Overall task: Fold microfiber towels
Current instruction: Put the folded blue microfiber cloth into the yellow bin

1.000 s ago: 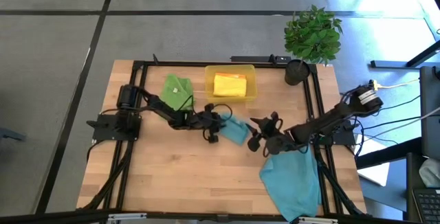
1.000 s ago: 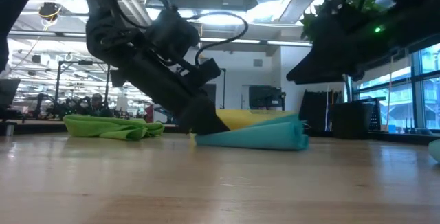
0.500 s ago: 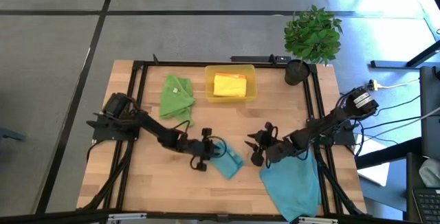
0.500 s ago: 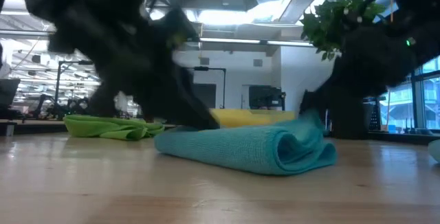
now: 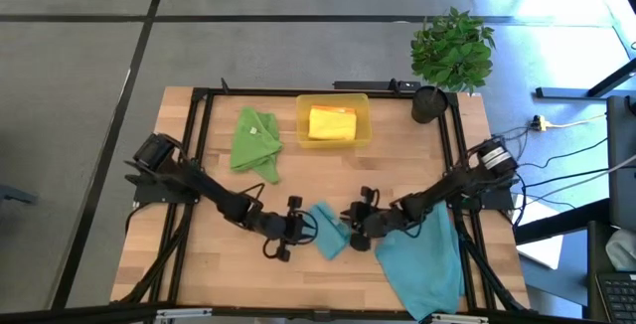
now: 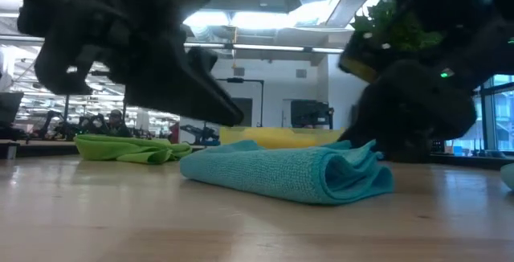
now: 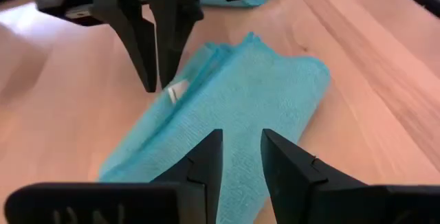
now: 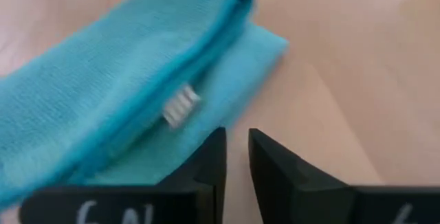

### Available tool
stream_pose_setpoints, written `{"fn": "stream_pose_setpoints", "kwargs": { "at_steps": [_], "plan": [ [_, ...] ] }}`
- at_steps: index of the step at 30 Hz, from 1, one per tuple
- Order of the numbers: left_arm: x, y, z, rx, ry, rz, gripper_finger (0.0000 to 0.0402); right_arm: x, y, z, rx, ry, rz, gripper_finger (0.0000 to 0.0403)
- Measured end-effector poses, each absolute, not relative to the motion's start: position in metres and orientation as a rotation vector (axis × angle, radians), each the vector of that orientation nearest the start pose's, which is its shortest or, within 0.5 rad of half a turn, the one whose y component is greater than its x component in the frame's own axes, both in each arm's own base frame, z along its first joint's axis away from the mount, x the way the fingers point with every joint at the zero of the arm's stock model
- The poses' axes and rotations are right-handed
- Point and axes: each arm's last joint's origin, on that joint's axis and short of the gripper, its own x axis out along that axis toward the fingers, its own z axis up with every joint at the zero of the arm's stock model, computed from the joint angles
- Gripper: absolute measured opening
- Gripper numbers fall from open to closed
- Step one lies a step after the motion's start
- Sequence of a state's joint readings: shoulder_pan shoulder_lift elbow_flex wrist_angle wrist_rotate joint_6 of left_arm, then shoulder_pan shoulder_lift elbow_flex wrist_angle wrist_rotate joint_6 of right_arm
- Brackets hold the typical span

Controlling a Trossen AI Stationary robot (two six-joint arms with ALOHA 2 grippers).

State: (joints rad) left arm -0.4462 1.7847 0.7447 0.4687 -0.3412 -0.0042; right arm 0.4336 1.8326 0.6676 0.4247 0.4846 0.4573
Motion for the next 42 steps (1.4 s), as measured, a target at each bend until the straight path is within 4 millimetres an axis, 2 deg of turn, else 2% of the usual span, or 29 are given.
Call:
{"fn": "stream_pose_setpoints", "kwargs": {
  "at_steps": [6, 11, 14, 16, 19, 22, 25, 28, 31, 34, 37, 42],
  "plan": [
    [0.301, -0.136, 0.121, 0.202, 0.583, -0.089, 0.0092, 0.319, 0.114, 0.087, 0.095, 0.677, -0.165, 0.0053],
    [0.299, -0.139, 0.121, 0.206, 0.580, -0.094, 0.0092, 0.330, 0.110, 0.091, 0.031, 0.709, -0.187, 0.0053],
    [0.299, -0.140, 0.121, 0.206, 0.577, -0.095, 0.0092, 0.330, 0.109, 0.100, -0.029, 0.716, -0.209, 0.0053],
    [0.299, -0.140, 0.121, 0.212, 0.574, -0.080, 0.0092, 0.326, 0.107, 0.113, -0.044, 0.712, -0.257, 0.0053],
    [0.301, -0.137, 0.122, 0.217, 0.573, -0.056, 0.0092, 0.315, 0.109, 0.129, -0.042, 0.705, -0.329, 0.0053],
    [0.303, -0.131, 0.122, 0.215, 0.574, -0.036, 0.0092, 0.306, 0.120, 0.141, -0.030, 0.668, -0.338, 0.0053],
    [0.306, -0.124, 0.122, 0.219, 0.575, -0.010, 0.0092, 0.307, 0.136, 0.148, 0.011, 0.584, -0.278, 0.0053],
    [0.309, -0.116, 0.122, 0.211, 0.577, 0.019, 0.0092, 0.311, 0.150, 0.141, 0.031, 0.539, -0.209, 0.0053],
    [0.312, -0.109, 0.122, 0.205, 0.578, 0.039, 0.0092, 0.313, 0.158, 0.126, 0.039, 0.537, -0.195, 0.0053],
    [0.314, -0.104, 0.120, 0.191, 0.581, 0.058, 0.0092, 0.314, 0.158, 0.107, 0.058, 0.573, -0.217, 0.0053],
    [0.316, -0.099, 0.110, 0.186, 0.612, 0.073, 0.0092, 0.313, 0.157, 0.093, 0.072, 0.605, -0.250, 0.0053],
    [0.320, -0.094, 0.092, 0.169, 0.649, 0.097, 0.0092, 0.314, 0.156, 0.084, 0.100, 0.614, -0.276, 0.0053]
  ]
}}
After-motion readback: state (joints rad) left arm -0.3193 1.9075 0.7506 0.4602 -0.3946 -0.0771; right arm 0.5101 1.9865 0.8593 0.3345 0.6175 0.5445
